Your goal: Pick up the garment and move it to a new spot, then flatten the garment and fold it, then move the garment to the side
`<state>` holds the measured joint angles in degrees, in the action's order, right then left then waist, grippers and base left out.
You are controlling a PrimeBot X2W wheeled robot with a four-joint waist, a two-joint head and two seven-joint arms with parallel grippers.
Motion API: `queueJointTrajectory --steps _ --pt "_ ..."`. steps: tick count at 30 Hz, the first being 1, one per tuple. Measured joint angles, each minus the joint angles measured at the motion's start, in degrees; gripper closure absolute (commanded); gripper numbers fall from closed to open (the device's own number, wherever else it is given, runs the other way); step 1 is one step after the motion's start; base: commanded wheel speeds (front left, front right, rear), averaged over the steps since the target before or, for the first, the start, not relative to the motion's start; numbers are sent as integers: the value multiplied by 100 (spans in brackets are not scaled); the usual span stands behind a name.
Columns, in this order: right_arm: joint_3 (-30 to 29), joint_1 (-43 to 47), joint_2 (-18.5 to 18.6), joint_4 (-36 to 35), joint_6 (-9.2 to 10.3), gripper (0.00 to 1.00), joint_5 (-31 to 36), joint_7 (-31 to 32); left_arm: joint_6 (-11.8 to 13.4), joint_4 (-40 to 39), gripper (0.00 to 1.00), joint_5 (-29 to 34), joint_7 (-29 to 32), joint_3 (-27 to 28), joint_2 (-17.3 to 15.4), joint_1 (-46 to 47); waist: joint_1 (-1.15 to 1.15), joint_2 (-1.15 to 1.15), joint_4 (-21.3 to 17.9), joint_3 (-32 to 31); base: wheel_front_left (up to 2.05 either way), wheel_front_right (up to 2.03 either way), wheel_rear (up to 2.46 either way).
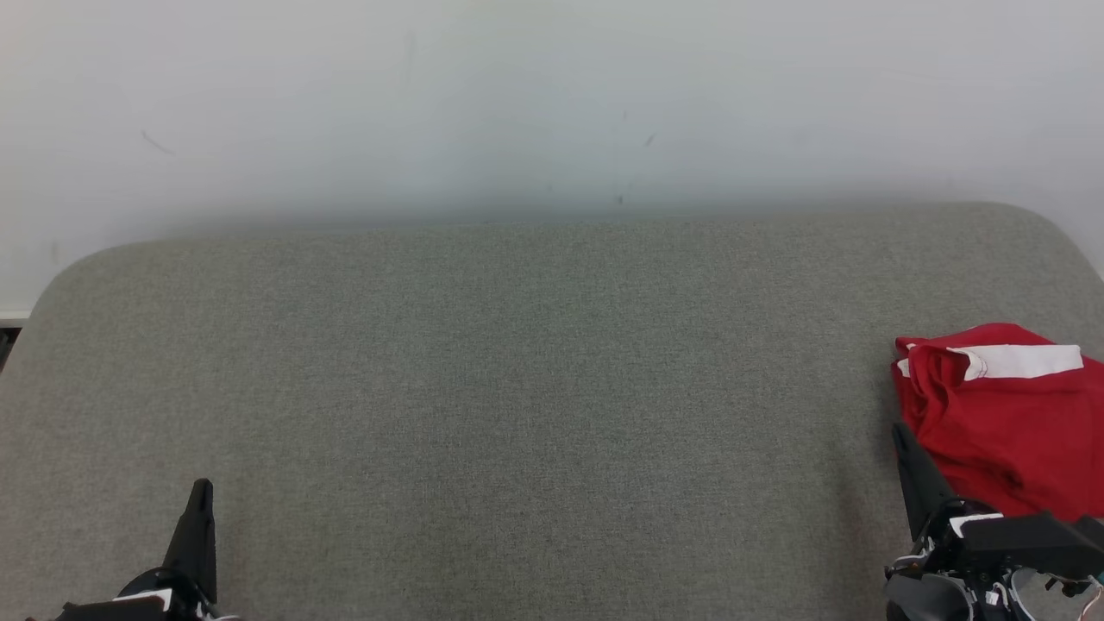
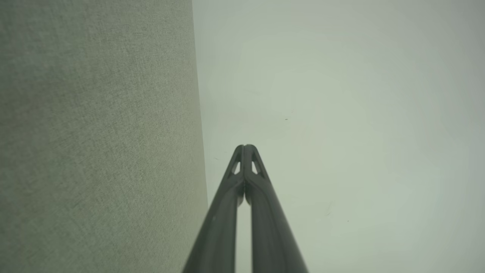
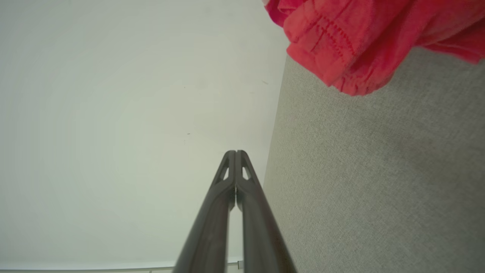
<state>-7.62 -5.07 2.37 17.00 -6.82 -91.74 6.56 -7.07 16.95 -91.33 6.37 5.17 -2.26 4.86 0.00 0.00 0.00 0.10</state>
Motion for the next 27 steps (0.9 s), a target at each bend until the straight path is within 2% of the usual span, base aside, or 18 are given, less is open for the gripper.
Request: queueJointTrajectory --steps 27 --pt "1 -1 0 0 0 100 -1 0 0 4 100 -1 0 0 0 1 0 0 0 0 0 0 0"
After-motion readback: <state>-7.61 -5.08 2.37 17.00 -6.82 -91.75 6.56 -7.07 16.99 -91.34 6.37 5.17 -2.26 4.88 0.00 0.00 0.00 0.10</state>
